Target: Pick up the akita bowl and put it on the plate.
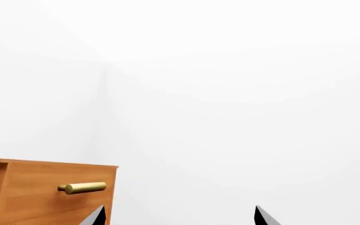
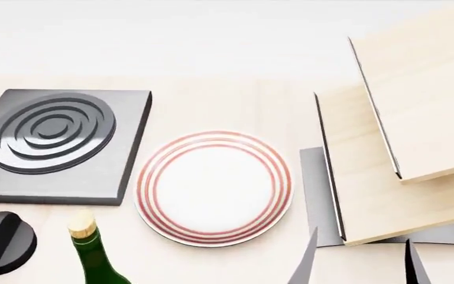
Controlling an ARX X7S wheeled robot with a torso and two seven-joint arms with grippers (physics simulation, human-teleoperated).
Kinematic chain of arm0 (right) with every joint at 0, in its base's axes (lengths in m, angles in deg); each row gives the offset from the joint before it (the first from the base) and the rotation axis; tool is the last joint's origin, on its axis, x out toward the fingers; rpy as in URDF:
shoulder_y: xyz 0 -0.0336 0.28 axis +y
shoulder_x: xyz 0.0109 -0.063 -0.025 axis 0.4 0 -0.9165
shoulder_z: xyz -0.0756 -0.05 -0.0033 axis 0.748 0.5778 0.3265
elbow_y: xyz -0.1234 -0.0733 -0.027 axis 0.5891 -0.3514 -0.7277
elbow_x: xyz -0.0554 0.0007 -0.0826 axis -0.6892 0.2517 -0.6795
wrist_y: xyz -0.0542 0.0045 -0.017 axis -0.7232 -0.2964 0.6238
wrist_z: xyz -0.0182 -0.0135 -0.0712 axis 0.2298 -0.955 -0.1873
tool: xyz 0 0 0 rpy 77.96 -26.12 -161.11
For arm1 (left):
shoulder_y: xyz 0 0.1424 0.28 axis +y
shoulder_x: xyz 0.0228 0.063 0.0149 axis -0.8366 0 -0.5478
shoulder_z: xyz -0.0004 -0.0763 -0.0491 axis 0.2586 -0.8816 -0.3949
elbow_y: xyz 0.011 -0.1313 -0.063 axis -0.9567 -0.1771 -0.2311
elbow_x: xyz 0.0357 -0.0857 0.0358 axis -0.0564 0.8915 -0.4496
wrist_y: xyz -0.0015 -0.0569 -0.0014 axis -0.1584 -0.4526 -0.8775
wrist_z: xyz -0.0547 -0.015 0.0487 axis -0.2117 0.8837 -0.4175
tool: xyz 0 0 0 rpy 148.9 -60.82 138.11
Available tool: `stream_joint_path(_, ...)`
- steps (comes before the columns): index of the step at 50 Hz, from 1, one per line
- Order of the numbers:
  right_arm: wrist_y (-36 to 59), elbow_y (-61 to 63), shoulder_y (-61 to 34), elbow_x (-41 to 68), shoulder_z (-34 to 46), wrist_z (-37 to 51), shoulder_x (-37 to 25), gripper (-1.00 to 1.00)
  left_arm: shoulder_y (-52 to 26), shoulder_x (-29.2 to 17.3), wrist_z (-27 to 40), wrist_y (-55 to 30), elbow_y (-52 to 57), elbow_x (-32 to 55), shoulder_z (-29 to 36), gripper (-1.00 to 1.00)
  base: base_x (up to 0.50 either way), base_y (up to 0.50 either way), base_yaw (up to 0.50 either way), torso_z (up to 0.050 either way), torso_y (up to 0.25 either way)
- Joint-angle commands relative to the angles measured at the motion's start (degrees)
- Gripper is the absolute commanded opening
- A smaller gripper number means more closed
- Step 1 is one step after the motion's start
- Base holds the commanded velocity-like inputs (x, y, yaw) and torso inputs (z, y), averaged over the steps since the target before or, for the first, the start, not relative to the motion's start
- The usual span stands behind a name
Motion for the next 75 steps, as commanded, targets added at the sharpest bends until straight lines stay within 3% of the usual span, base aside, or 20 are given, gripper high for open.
stream_joint_path(1,-0.57,-0.51,-0.02,-0.03,0.84,0.15,-0.14,1.00,0.03,-0.33,0.36,0.30,-0.55,-0.01,0.38,1.00,0.00,0.00,0.00,0.000,0.000)
stream_joint_path(60,-2.86,-1.65,0.18,-0.08,3.08,1.39,-1.70,1.00,0.17,-1.79,2.14,0.70,-0.80,0.01,2.00,1.00,0.04,-0.02,0.00,0.000,0.000)
stream_joint_path(75,-3.69,-3.03,-0.16,0.49,3.55,1.41,-1.95,1.00,0.05,-2.10,2.54,1.08,-1.36,-0.02,2.36,1.00,0.34,0.00,0.00,0.000,0.000)
